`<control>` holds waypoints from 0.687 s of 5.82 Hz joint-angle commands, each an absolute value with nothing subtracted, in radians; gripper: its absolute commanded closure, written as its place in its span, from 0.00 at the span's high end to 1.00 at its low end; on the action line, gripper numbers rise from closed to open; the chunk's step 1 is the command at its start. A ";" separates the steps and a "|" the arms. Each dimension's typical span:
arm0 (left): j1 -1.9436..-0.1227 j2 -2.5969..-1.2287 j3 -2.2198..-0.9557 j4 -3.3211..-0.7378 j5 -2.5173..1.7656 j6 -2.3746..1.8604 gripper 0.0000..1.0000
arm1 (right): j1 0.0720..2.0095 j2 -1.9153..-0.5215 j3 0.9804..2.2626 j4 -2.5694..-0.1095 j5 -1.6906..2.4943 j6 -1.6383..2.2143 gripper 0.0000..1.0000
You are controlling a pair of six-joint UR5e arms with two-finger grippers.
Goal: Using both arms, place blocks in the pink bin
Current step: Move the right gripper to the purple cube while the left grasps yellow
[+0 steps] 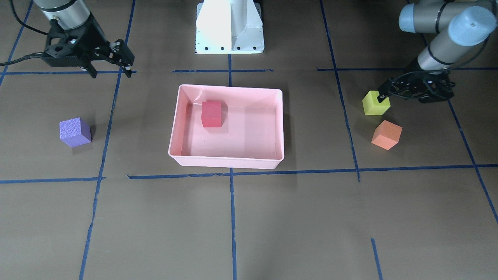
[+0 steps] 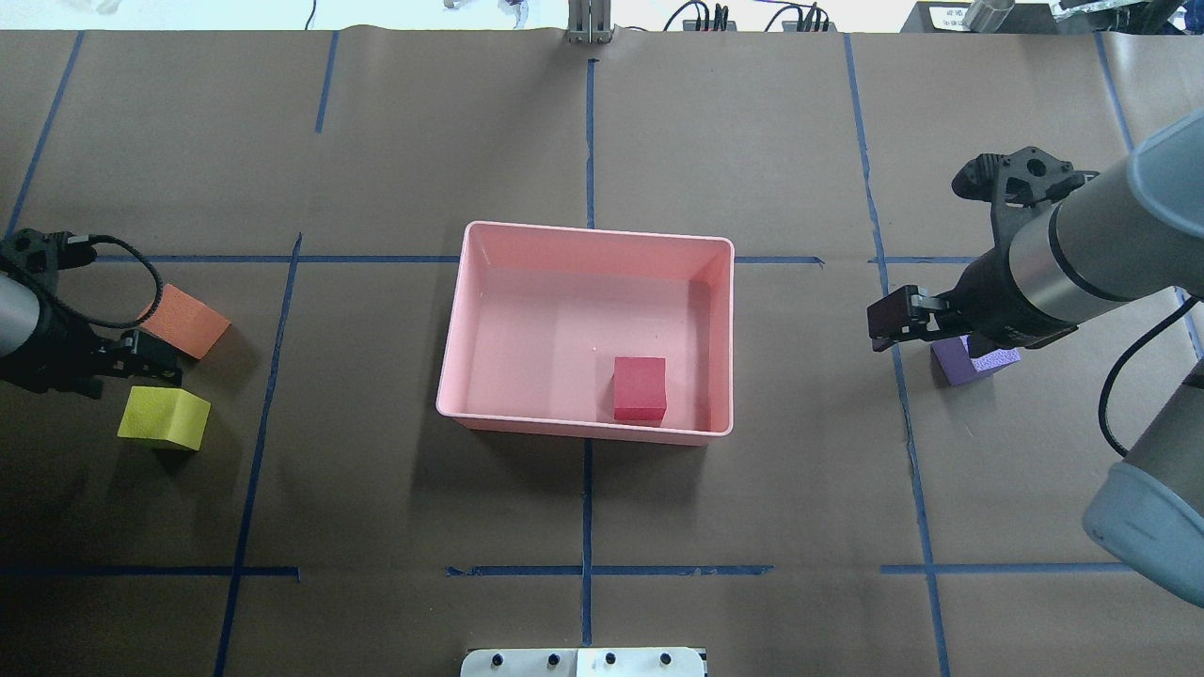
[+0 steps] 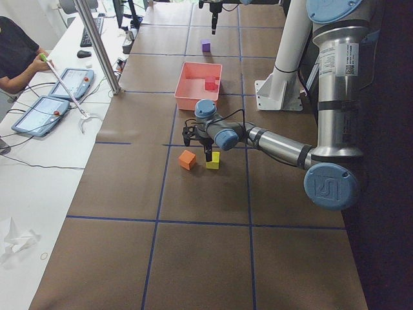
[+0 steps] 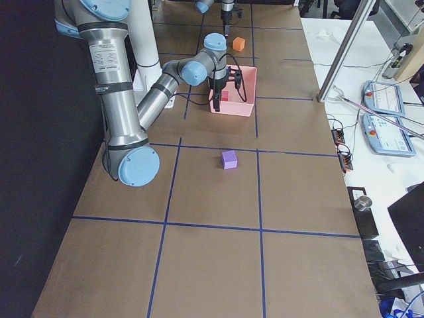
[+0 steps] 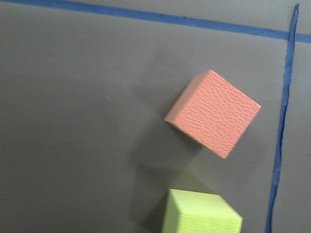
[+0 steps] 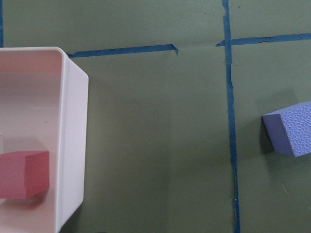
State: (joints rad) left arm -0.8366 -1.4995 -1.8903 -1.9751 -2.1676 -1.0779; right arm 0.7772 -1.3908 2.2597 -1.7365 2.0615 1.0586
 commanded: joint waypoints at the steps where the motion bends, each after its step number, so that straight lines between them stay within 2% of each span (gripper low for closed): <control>1: -0.758 -1.503 -1.878 -1.974 -2.087 -1.092 1.00 | 0.781 -1.405 2.263 -1.736 2.062 1.048 1.00; 4: -0.735 -1.483 -1.876 -1.974 -2.048 -1.083 1.00 | 0.779 -1.405 2.258 -1.736 2.057 1.048 1.00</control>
